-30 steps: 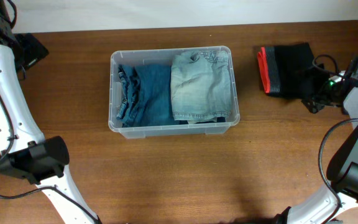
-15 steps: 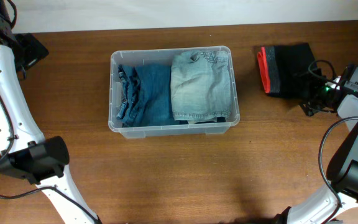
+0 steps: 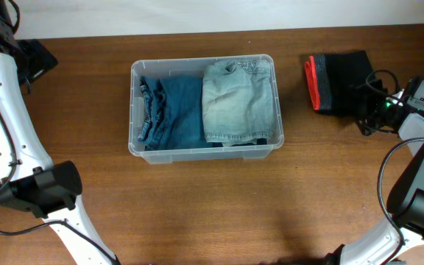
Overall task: Pack container
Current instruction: 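Move the right gripper right over the black red-trimmed garment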
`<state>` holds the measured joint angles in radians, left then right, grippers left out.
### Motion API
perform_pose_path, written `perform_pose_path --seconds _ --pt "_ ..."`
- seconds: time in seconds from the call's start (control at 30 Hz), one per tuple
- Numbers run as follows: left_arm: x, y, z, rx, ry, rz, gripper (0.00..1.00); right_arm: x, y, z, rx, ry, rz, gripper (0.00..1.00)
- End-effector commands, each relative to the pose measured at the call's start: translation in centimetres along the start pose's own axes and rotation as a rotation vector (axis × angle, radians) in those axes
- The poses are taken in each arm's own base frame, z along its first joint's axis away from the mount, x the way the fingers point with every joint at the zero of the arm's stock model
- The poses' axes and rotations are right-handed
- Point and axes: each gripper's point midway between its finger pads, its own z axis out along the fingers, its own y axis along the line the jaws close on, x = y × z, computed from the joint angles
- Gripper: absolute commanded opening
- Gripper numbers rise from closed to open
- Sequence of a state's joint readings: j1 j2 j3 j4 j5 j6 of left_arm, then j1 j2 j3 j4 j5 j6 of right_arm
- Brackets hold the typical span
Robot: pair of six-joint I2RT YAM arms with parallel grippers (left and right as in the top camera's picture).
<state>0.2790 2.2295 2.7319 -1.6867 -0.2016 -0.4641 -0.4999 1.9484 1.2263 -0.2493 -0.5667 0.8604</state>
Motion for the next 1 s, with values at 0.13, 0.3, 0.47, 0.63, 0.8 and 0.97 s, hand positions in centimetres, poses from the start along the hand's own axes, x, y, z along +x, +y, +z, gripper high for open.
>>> perform_pose_path --seconds 0.13,0.3,0.47,0.63,0.8,0.97 --pt "-0.1 0.3 -0.6 -0.001 -0.010 -0.010 0.99 0.4 -1.8 1.5 0.028 0.023 0.034 0.98" --pt "-0.1 0.3 -0.6 -0.001 -0.010 -0.010 0.99 0.6 -1.0 2.1 0.009 0.019 0.006 0.98" --pt "0.0 0.3 -0.6 0.000 -0.010 -0.009 0.99 0.8 -0.6 2.6 0.013 0.005 0.003 0.98" --pt "0.0 0.3 -0.6 0.000 -0.010 -0.009 1.00 0.9 -0.2 2.9 0.011 -0.008 0.012 0.98" --pt "0.0 0.3 -0.6 0.000 -0.010 -0.009 0.99 0.8 -0.5 3.1 0.027 -0.018 0.012 0.98" --pt "0.0 0.2 -0.6 0.000 -0.009 -0.006 0.99 1.0 -1.2 3.6 0.042 -0.006 0.023 0.98"
